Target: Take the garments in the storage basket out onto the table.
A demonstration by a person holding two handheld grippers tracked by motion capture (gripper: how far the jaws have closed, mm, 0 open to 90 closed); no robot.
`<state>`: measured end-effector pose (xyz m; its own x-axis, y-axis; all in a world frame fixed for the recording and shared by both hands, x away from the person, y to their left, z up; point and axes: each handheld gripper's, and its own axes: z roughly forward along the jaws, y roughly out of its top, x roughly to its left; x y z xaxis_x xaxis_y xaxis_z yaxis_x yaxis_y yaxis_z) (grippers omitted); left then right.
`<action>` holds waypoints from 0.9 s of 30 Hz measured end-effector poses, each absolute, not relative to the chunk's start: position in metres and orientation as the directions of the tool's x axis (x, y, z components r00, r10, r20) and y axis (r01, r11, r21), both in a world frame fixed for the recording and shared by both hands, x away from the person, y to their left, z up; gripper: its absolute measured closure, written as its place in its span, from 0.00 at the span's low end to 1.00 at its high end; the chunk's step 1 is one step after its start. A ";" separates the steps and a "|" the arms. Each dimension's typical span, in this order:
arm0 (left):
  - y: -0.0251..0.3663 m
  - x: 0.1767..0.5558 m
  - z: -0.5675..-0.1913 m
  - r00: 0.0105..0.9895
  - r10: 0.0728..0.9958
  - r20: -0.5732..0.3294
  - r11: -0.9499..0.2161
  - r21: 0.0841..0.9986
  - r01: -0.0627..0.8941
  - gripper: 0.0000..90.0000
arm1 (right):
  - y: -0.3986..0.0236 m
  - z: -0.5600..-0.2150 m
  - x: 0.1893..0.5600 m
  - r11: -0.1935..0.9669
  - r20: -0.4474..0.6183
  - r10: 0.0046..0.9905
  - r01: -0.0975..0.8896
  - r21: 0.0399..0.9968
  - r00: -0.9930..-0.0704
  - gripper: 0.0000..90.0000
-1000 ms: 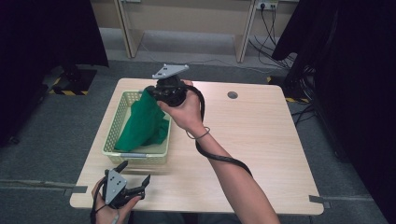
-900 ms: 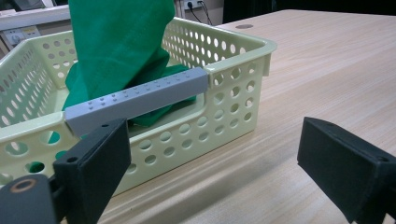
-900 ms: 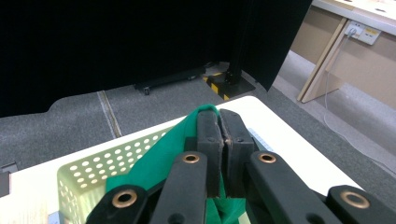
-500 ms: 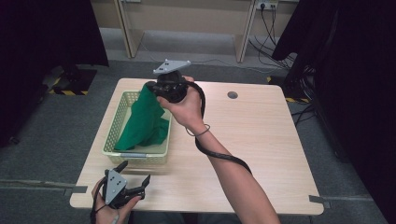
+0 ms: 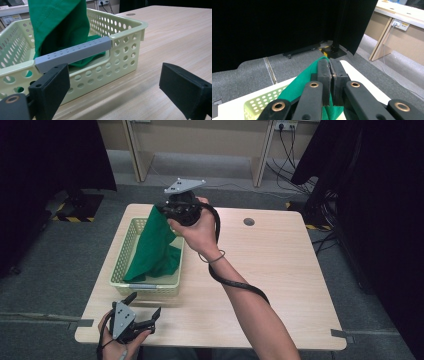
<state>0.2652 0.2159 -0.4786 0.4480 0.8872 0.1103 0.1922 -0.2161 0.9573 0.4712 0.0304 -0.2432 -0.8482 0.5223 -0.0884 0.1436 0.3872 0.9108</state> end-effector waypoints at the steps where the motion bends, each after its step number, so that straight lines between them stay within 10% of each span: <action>1: 0.216 0.265 -0.479 0.448 0.887 0.110 -0.216 0.957 0.192 0.10 | 0.031 -0.243 0.471 0.386 -0.089 0.523 0.142 0.911 -0.848 0.97; 27: 0.216 0.265 -0.479 0.448 0.888 0.106 -0.211 0.959 0.192 0.10 | 0.036 -0.220 0.470 0.343 -0.085 0.530 0.122 0.931 -0.843 0.97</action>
<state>0.2652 0.2160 -0.4787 0.4477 0.8879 0.1057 0.1919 -0.2108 0.9585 0.4697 0.0357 -0.2202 -0.8435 0.5304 -0.0855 0.1216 0.3435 0.9312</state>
